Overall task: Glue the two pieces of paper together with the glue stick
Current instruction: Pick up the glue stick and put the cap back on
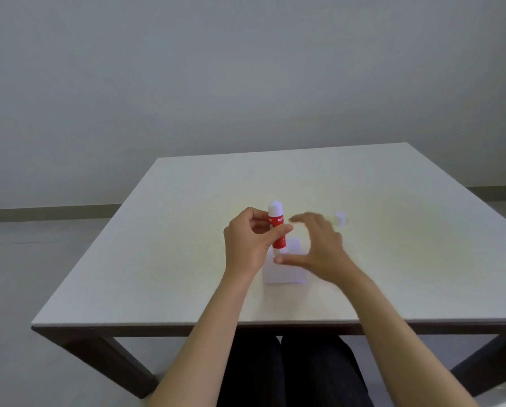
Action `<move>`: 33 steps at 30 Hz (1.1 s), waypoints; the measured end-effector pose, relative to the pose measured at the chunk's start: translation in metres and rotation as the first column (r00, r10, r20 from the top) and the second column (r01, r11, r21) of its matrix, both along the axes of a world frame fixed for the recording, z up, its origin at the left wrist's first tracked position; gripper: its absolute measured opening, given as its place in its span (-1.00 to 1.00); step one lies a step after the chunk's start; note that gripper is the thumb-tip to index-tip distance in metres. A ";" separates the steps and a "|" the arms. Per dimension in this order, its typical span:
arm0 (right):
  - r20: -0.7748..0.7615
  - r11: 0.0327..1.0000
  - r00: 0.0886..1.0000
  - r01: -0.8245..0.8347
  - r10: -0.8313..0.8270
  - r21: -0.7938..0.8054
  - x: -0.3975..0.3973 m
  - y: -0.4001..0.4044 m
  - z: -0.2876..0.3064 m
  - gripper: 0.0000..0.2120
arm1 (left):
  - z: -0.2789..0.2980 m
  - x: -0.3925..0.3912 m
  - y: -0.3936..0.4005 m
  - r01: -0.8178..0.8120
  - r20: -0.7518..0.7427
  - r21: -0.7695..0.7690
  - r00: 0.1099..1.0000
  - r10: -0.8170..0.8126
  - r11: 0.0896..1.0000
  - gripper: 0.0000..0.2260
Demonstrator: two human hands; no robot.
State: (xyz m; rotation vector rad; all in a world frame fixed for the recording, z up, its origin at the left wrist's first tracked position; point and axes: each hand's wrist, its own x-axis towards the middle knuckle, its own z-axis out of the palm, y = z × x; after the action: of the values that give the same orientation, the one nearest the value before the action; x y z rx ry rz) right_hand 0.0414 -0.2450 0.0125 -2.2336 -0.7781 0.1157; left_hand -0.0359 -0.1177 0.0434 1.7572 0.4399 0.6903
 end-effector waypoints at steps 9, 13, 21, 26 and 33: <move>0.107 0.919 0.988 0.147 -0.115 -0.367 0.080 -0.035 -0.035 -0.54 | -0.006 -0.015 0.011 0.021 -0.078 0.271 0.997 0.000 0.962 -0.82; 0.179 0.956 0.956 0.259 -0.233 -0.137 0.068 -0.035 -0.024 -0.62 | -0.007 -0.016 0.008 0.006 -0.083 0.346 0.996 0.025 0.938 -0.80; -0.401 0.745 0.887 0.106 0.229 0.659 -0.002 -0.017 0.020 -0.84 | -0.002 -0.016 0.001 -0.004 -0.139 0.411 0.988 0.067 0.911 -0.83; -0.356 0.762 0.906 0.062 0.228 0.645 -0.010 -0.015 0.027 -0.83 | -0.001 -0.019 -0.001 -0.007 -0.165 0.453 0.982 0.091 0.891 -0.83; -0.191 0.892 0.973 -0.032 0.131 0.450 -0.012 -0.010 0.034 -0.79 | 0.001 -0.022 -0.004 0.008 -0.179 0.511 0.979 0.097 0.859 -0.83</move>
State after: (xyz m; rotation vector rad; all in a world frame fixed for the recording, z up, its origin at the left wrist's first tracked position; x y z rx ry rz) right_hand 0.0293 -0.2547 0.0460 -1.7202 -0.6973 0.1982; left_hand -0.0580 -0.1217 0.0443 2.3424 0.4616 0.7091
